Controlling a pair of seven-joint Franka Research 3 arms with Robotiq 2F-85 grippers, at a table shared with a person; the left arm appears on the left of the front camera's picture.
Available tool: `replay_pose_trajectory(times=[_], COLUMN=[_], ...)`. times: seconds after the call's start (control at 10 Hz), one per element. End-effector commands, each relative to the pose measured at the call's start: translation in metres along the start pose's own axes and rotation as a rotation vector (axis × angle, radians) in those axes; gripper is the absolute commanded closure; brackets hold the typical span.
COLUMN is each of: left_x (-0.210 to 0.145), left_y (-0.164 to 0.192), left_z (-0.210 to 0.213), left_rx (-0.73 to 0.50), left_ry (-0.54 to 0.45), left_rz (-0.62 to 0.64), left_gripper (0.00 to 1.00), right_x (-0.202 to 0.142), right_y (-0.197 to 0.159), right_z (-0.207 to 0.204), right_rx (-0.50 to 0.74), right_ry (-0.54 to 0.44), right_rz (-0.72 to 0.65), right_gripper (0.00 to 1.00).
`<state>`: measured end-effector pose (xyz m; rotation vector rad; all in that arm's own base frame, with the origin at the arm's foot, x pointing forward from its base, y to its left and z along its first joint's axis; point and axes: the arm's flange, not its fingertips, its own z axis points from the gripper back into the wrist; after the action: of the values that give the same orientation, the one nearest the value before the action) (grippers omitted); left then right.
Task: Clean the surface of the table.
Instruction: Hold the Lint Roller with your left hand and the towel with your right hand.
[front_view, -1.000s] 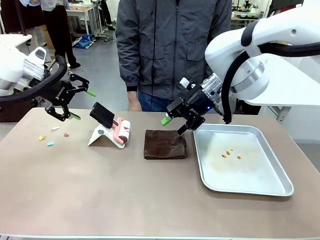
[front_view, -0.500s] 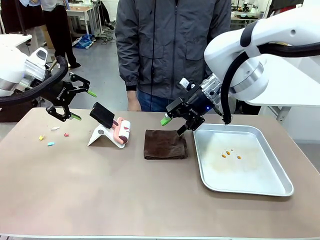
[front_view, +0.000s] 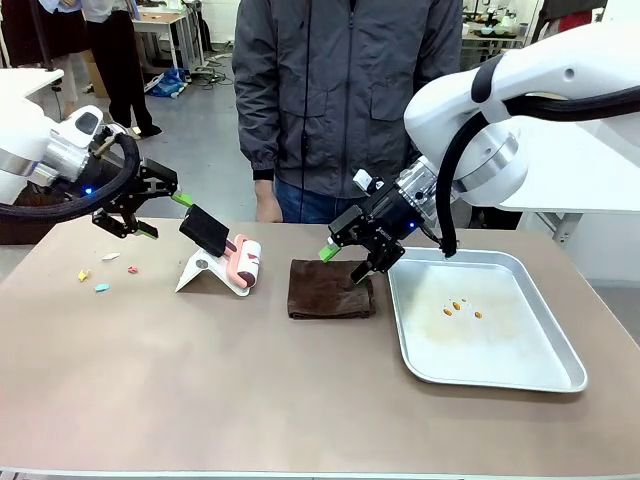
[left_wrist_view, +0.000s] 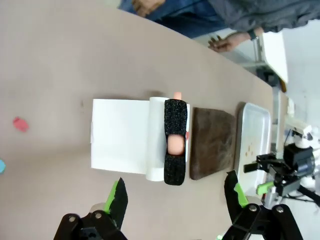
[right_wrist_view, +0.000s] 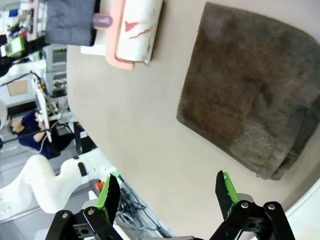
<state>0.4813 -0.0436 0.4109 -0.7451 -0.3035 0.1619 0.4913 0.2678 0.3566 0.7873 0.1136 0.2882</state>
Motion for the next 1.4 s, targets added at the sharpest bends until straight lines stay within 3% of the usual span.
replay_pose_trajectory(times=[0.0, 0.2, 0.4, 0.8, 1.1, 1.3], left_x=[0.013, 0.026, 0.033, 0.047, 0.048, 0.047], left_y=[0.009, 0.013, 0.015, 0.021, 0.023, 0.019], left_z=[-0.015, -0.033, -0.046, -0.054, -0.062, -0.064], left_rx=[-0.086, -0.142, -0.160, -0.189, -0.197, -0.190], left_ry=[0.085, 0.163, 0.149, 0.141, 0.203, 0.210], left_rz=[0.022, 0.013, 0.013, -0.031, -0.106, -0.112], left_gripper=[0.00, 0.00, 0.00, 0.00, 0.00, 0.00], right_x=[0.012, 0.010, 0.005, -0.001, 0.011, 0.021], right_y=[0.000, 0.008, 0.018, 0.020, 0.020, 0.020], right_z=[-0.003, -0.009, -0.009, -0.006, -0.015, -0.030], right_rx=[-0.017, -0.138, -0.250, -0.259, -0.493, -0.588], right_ry=[0.012, 0.007, -0.013, -0.013, -0.170, -0.226], right_rz=[-0.004, -0.054, -0.131, -0.160, -0.352, -0.404], right_gripper=[0.00, 0.00, 0.00, 0.00, 0.00, 0.00])
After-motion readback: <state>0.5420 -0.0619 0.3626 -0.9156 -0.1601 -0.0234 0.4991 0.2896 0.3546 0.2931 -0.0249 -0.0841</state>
